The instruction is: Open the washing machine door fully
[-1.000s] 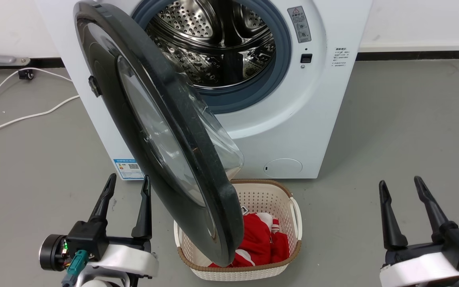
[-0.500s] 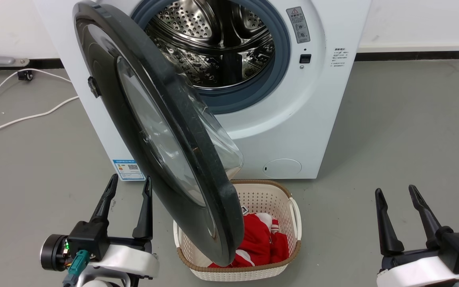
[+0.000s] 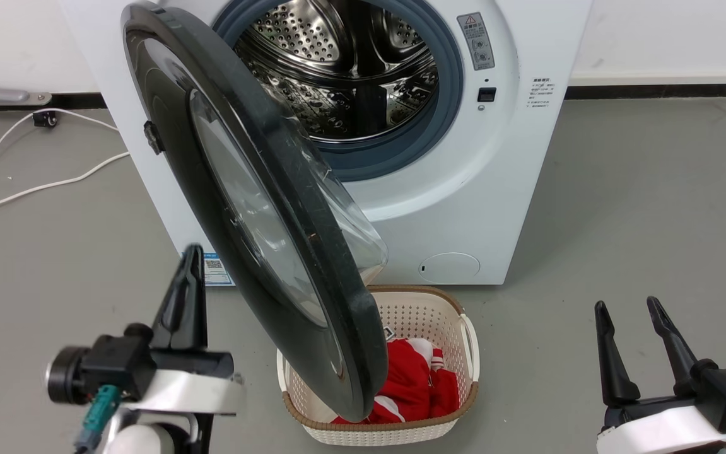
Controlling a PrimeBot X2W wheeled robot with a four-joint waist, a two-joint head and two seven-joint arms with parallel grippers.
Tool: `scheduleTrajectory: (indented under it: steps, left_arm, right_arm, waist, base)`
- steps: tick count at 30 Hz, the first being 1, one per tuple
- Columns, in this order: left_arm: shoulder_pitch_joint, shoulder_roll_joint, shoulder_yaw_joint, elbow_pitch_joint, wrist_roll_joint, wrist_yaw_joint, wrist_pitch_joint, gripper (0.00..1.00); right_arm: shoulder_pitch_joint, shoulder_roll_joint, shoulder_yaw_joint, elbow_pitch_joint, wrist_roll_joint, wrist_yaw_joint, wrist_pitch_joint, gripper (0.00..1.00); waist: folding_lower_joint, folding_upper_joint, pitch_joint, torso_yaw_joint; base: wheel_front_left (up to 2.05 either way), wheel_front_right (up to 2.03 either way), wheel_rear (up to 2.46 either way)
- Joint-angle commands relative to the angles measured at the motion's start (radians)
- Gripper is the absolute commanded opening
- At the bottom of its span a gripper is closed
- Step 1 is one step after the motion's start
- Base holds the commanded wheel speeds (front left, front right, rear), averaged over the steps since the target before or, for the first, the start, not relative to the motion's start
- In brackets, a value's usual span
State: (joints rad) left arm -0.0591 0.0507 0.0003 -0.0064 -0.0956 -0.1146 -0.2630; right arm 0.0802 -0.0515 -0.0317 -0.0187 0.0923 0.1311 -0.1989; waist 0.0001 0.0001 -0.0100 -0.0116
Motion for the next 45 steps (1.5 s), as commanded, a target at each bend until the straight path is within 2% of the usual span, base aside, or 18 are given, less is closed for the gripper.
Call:
scheduleTrajectory:
  steps: [1, 3, 4, 10, 16, 23, 29, 33, 36, 45]
  left_arm:
    - [-0.022, -0.001, -0.002, -0.025, 0.0, 0.002, -0.002, 0.0]
    - [-0.035, -0.001, -0.002, -0.083, 0.006, 0.003, -0.002, 0.0]
    - [-0.072, -0.001, -0.005, -0.184, 0.017, 0.005, -0.002, 0.0]
    - [-0.151, -0.001, -0.035, -0.395, 0.036, 0.01, -0.002, 0.0]
    - [-0.188, -0.001, -0.155, -0.478, 0.034, -0.004, -0.002, 0.0]
    - [-0.133, 0.023, -0.412, -0.38, -0.027, -0.014, 0.046, 0.0]
    - [-0.067, 0.056, -0.534, -0.26, -0.107, -0.016, 0.159, 0.0]
    - [-0.013, 0.08, -0.588, -0.165, -0.129, -0.011, 0.245, 0.0]
    - [0.005, 0.08, -0.601, -0.118, -0.112, 0.008, 0.264, 0.0]
    - [-0.039, 0.048, -0.566, -0.002, -0.082, 0.083, 0.143, 0.0]
  right_arm:
    - [-0.015, 0.003, -0.002, 0.002, 0.008, -0.001, -0.003, 1.0]
    - [-0.018, 0.003, -0.005, -0.001, 0.01, -0.001, -0.008, 1.0]
    - [-0.019, 0.003, -0.005, -0.004, 0.014, -0.001, -0.012, 1.0]
    - [-0.016, 0.003, -0.006, -0.002, 0.012, -0.001, -0.01, 1.0]
    - [-0.017, 0.003, -0.002, 0.004, 0.016, -0.001, -0.008, 1.0]
    - [-0.015, 0.003, 0.004, 0.009, 0.023, -0.001, -0.005, 1.0]
    - [-0.014, 0.002, 0.001, 0.014, 0.024, -0.001, -0.005, 1.0]
    - [-0.009, 0.002, 0.003, 0.018, 0.03, -0.001, -0.004, 1.0]
    - [-0.014, 0.002, 0.01, 0.024, 0.036, -0.001, -0.005, 1.0]
    - [-0.028, 0.002, 0.029, 0.038, 0.048, -0.001, -0.01, 1.0]
  waist:
    - [-0.0001, -0.0001, 0.0, 0.001]
    - [-0.0001, -0.0001, 0.001, 0.005]
    - [-0.0001, -0.0001, 0.002, 0.008]
    - [-0.0001, -0.0001, 0.004, 0.01]
    - [-0.0001, -0.0001, 0.006, 0.004]
    - [-0.0001, -0.0001, 0.005, -0.006]
    - [-0.0001, -0.0001, 0.005, -0.01]
    - [-0.0001, -0.0001, 0.007, -0.007]
    - [-0.0001, -0.0001, 0.011, -0.005]
    - [-0.0001, -0.0001, 0.024, -0.01]
  base:
    - [0.0, 0.0, 0.0]
    - [0.0, 0.0, 0.0]
    - [0.0, 0.0, 0.0]
    - [0.0, 0.0, 0.0]
    - [0.0, 0.0, 0.0]
    - [0.0, 0.0, 0.0]
    - [0.0, 0.0, 0.0]
    - [0.0, 0.0, 0.0]
    - [0.0, 0.0, 0.0]
    - [0.0, 0.0, 0.0]
